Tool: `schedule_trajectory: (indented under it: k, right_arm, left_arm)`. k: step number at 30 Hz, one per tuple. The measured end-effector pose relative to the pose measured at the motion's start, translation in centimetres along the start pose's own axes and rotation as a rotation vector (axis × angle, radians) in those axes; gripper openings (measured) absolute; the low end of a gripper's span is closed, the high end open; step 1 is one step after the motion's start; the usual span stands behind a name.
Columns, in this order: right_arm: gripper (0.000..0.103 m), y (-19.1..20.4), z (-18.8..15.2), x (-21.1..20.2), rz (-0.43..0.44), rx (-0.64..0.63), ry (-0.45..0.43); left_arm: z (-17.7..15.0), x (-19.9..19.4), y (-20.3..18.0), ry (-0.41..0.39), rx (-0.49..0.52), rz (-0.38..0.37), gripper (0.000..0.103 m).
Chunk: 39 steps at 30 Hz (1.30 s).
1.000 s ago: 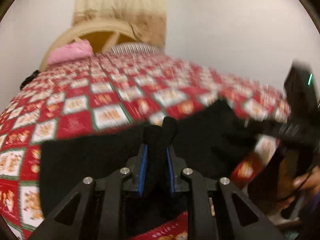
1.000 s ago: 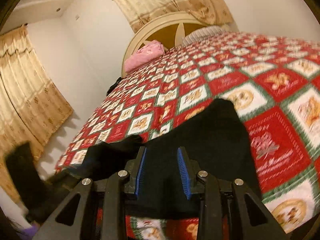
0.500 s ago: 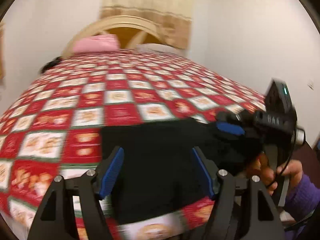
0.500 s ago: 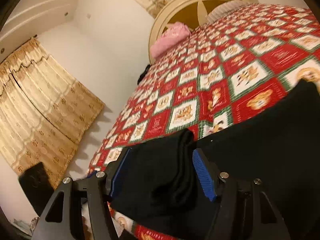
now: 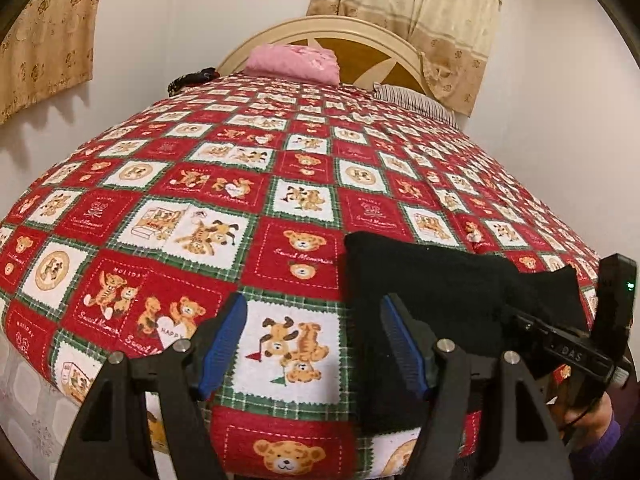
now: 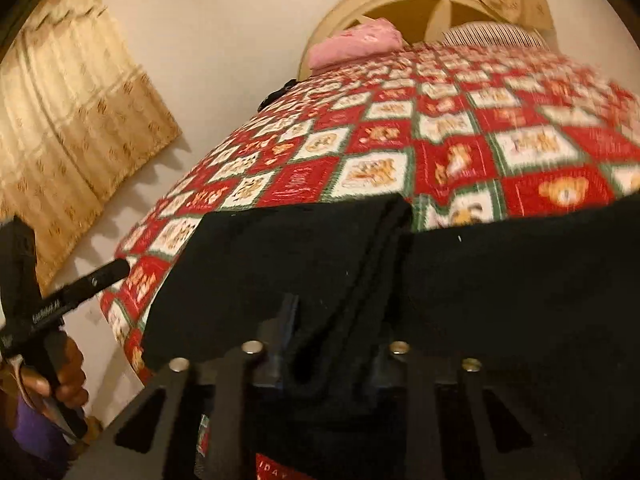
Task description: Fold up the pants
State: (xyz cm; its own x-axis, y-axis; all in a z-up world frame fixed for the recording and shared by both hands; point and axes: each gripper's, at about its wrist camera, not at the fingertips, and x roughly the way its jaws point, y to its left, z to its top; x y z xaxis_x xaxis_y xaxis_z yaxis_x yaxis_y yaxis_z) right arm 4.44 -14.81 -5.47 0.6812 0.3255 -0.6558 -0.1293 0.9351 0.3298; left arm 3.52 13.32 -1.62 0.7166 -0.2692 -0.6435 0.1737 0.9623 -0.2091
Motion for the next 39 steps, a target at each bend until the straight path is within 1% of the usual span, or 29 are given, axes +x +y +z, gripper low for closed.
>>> schedule_trajectory:
  k: [2,5,8,9,10,12,13,14,15,17,18,19,21,23,25,26,28,29,31,32,33,35,36,38,39]
  right_arm:
    - [0.022,0.9,0.4,-1.5,-0.007,-0.053,-0.035]
    - [0.022,1.3,1.4,-5.2,0.015,-0.090,-0.111]
    - [0.022,0.8,2.1,-8.7,-0.027,-0.141,-0.162]
    - [0.022,0.5,2.3,-9.5,-0.042,-0.145,-0.166]
    - [0.022,-0.6,2.3,-10.8,-0.062,-0.142,-0.166]
    - [0.022,-2.3,1.9,-12.0,-0.099,-0.132,-0.152]
    - [0.022,-3.7,1.4,-12.6,-0.144,-0.124,-0.137]
    - [0.022,-5.0,0.8,-12.8,-0.175,-0.107,-0.121]
    - [0.022,-5.8,0.4,-12.9,-0.191,-0.091,-0.110]
    - [0.022,-8.5,-0.9,-12.1,-0.218,-0.036,-0.058]
    - [0.022,-9.6,-1.7,-11.3,-0.218,-0.005,-0.035]
    - [0.022,-10.3,-2.3,-10.9,-0.199,0.020,-0.043]
    - [0.022,-10.8,-2.7,-11.2,-0.172,0.047,-0.088]
    - [0.025,-11.0,-2.5,-11.5,-0.157,0.068,-0.091]
    - [0.029,-10.8,-2.1,-12.0,-0.143,0.076,-0.072]
    - [0.033,-10.8,-2.0,-12.5,-0.143,0.084,-0.066]
    - [0.037,-10.3,-1.6,-14.0,-0.193,0.096,-0.092]
    - [0.037,-9.8,-1.3,-15.3,-0.246,0.083,-0.134]
    - [0.037,-7.7,-0.9,-17.3,-0.350,0.013,-0.235]
    - [0.037,-7.0,-0.7,-17.6,-0.369,-0.019,-0.261]
    - [0.037,-5.9,-0.3,-17.5,-0.363,-0.060,-0.271]
    - [0.037,-4.4,0.3,-16.3,-0.325,-0.116,-0.248]
    - [0.037,-3.8,0.7,-15.1,-0.319,-0.142,-0.230]
    - [0.037,-3.9,1.2,-12.5,-0.331,-0.152,-0.188]
    - [0.037,-4.7,1.4,-11.1,-0.337,-0.131,-0.163]
  left_arm:
    - [0.2,-0.1,-0.2,-0.011,0.006,0.005,0.072]
    - [0.6,-0.3,-0.6,-0.025,0.012,-0.001,0.072]
    - [1.0,0.0,-1.5,-0.029,0.035,-0.014,0.072]
    - [1.1,0.1,-1.8,-0.027,0.043,-0.019,0.072]
    - [1.2,0.4,-2.3,-0.025,0.053,-0.027,0.072]
    - [1.3,0.9,-3.2,-0.018,0.069,-0.047,0.072]
    - [1.3,1.1,-3.7,-0.015,0.079,-0.059,0.072]
    - [1.3,1.3,-4.3,-0.013,0.090,-0.070,0.072]
    - [1.3,1.5,-4.9,-0.008,0.102,-0.079,0.072]
    - [1.3,2.1,-6.2,0.008,0.131,-0.094,0.072]
    - [1.3,2.4,-6.8,0.017,0.145,-0.097,0.072]
    - [1.3,2.7,-7.3,0.025,0.157,-0.096,0.072]
    - [1.3,3.4,-8.7,0.047,0.190,-0.093,0.072]
    - [1.3,3.7,-9.7,0.059,0.218,-0.085,0.072]
    - [1.4,3.6,-10.2,0.061,0.232,-0.089,0.072]
    - [1.4,3.5,-10.5,0.059,0.236,-0.100,0.072]
    - [1.3,3.2,-11.1,0.049,0.252,-0.115,0.072]
    - [1.2,3.2,-11.4,0.044,0.261,-0.113,0.072]
    - [0.7,3.6,-12.2,0.049,0.272,-0.105,0.073]
    - [0.4,4.0,-12.6,0.066,0.277,-0.099,0.073]
    - [0.0,4.5,-12.9,0.088,0.277,-0.087,0.073]
    - [-1.0,5.7,-13.2,0.148,0.259,-0.058,0.073]
    - [-1.6,6.1,-13.1,0.176,0.247,-0.061,0.073]
    - [-2.8,6.5,-12.8,0.217,0.220,-0.066,0.073]
    - [-3.5,6.4,-12.6,0.215,0.199,-0.062,0.075]
